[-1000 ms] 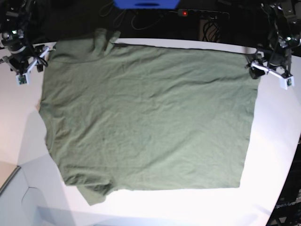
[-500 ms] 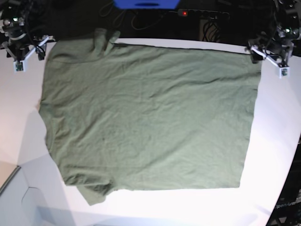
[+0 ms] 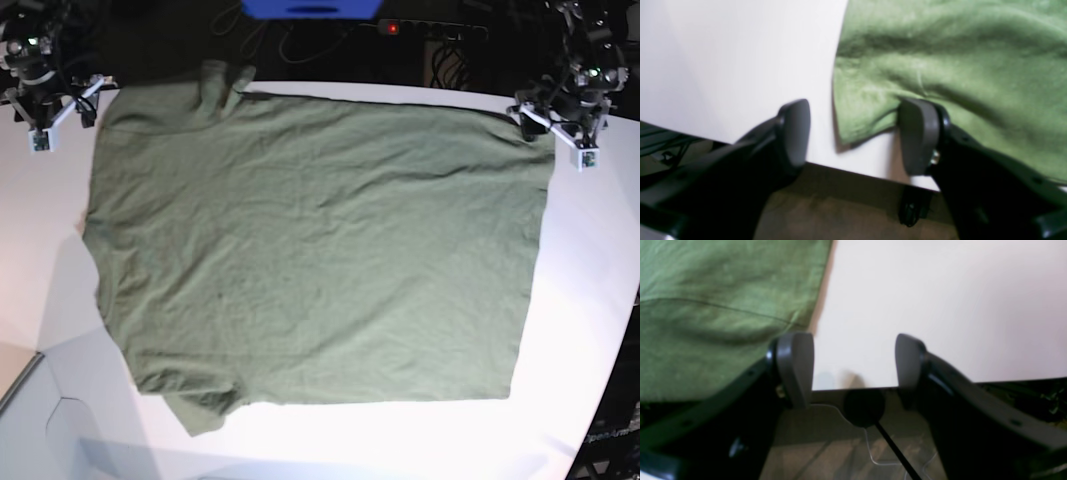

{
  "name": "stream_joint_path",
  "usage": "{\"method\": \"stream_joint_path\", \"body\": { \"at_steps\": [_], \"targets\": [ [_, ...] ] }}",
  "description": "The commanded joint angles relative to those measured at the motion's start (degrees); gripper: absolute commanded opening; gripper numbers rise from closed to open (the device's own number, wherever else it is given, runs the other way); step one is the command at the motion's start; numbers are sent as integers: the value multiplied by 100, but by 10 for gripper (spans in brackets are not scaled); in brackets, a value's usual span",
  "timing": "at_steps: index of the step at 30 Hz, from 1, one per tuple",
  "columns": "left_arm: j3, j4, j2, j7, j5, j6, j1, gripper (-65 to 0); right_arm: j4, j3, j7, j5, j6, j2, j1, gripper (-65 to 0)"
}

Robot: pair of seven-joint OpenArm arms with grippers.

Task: Layout the t-shirt on the table in an organized manner, then fold the t-shirt properly
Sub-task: 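Adjust the shirt edge with both grippers, smoothing it outward, then grasp the shirt edge with both grippers near the collar side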

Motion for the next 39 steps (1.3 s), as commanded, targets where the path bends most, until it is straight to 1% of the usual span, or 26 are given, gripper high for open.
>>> {"method": "stream_joint_path", "body": {
  "at_steps": [1, 2, 5, 6, 12, 15, 16, 18, 20, 21, 25, 28, 32, 34, 37, 39],
  "targets": [
    [-12, 47, -70, -14, 50, 2, 76, -271, 90, 54, 85, -1, -28, 67, -33, -261],
    [-12, 47, -70, -14, 41, 2, 85, -304, 90, 54, 76, -1, -28, 67, -33, -261],
    [-12, -76, -17, -23, 41, 2, 59, -465, 90, 54, 76, -1, -28, 67, -33, -262],
    [-12, -138, -8, -23, 41, 2, 41, -488, 90, 54, 76, -1, -28, 67, -33, -262],
    [-12, -76, 1, -23, 41, 2, 68, -485, 90, 28, 85, 8, -28, 59, -129, -262],
    [-12, 12, 9, -14, 32, 2, 85, -534, 90, 19, 85, 16, 34, 15, -138, -261],
    [-12, 47, 9, -14, 32, 2, 85, -563, 90, 37, 85, 16, 218, -47, -138, -261],
    [-12, 117, 53, 13, 32, 2, 85, -643, 90, 63, 68, 16, 719, -108, -138, -261],
    [-29, 205, 168, 21, 41, 2, 85, -650, 90, 63, 68, 8, 1018, -205, -138, -261],
    [-21, 240, 185, 30, 41, 2, 85, -645, 90, 63, 68, 8, 1106, -284, -138, -261],
    [-12, 337, 229, 39, 41, 2, 94, -650, 37, 63, 59, -1, 1304, -407, -147, -258],
    [-21, 328, 264, 39, 41, 2, 94, -650, 37, 63, 41, -1, 1304, -486, -147, -257],
    [-29, 328, 264, 39, 41, 2, 94, -650, 37, 37, -328, -1, 1304, -504, -147, -257],
    [-29, 328, 273, 39, 41, 2, 94, -650, 37, 37, -425, 16, 1304, -504, -147, -257],
    [-21, 328, 273, 30, 41, 2, 94, -650, 37, 46, -407, 16, 1304, -618, -147, -257],
    [-21, 328, 273, 30, 41, 2, 94, -650, 37, 28, -407, 16, 1304, -636, -147, -257]
  ]
}}
